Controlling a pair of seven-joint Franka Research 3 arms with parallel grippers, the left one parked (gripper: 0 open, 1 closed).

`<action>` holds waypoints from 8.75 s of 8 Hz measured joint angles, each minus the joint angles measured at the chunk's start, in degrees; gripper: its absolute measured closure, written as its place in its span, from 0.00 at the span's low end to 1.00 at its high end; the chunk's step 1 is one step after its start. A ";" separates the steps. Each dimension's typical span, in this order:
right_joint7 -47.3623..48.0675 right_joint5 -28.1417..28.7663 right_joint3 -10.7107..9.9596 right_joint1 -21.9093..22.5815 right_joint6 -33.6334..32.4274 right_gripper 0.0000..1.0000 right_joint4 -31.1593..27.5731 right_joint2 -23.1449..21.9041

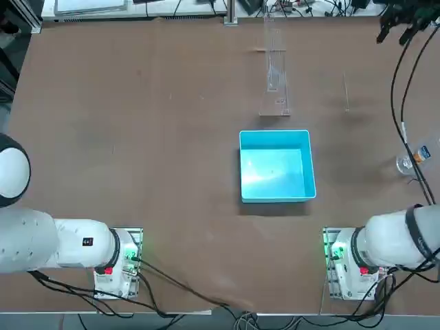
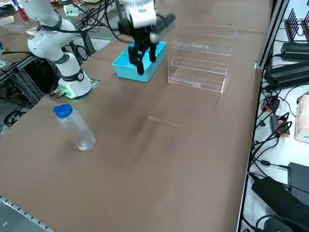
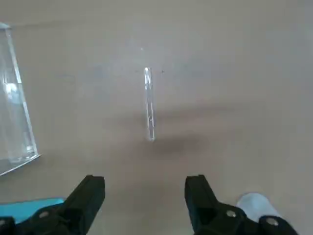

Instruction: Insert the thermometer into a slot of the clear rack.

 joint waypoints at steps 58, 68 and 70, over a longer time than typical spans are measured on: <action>22.95 7.74 16.49 13.84 34.75 0.78 3.24 23.18; 22.40 5.38 13.98 13.90 29.18 0.00 3.75 20.94; 18.26 3.81 9.73 13.38 20.01 0.00 4.28 15.98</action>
